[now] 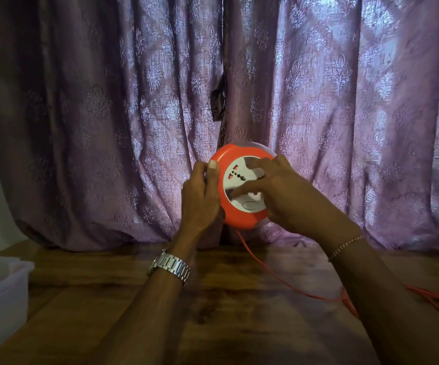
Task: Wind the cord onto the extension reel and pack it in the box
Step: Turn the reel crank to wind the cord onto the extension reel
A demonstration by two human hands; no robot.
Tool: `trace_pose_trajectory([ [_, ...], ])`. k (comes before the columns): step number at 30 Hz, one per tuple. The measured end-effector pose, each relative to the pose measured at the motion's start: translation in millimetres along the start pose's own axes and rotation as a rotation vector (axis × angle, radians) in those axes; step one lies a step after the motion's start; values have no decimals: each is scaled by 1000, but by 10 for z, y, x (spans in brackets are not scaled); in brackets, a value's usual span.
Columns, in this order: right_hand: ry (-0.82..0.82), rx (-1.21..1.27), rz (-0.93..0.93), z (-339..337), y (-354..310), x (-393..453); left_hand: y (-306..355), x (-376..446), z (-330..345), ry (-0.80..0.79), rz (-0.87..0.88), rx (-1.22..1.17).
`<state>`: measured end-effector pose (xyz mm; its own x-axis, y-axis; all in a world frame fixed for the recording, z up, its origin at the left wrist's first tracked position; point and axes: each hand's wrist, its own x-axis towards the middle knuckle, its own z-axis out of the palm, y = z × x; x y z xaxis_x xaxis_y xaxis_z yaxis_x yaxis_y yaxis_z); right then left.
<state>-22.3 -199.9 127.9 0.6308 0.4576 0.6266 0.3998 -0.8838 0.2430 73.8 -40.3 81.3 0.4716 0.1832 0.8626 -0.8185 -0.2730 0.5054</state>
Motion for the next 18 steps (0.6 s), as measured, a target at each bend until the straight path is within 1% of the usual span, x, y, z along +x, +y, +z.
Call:
trace_pose_trajectory([
  [2,-59,-23,25,28,-48,0,17,-2,1,-4,7,0],
  [4,-37,-56,33,47,-63,1,28,-8,2,-10,9,-3],
  [9,116,-170,46,123,-32,-9,46,-22,4,-11,8,-1],
  [15,316,-63,304,172,-38,0,31,4,-10,-11,7,6],
  [18,342,-138,295,169,-47,9,23,-2,4,-12,4,10],
])
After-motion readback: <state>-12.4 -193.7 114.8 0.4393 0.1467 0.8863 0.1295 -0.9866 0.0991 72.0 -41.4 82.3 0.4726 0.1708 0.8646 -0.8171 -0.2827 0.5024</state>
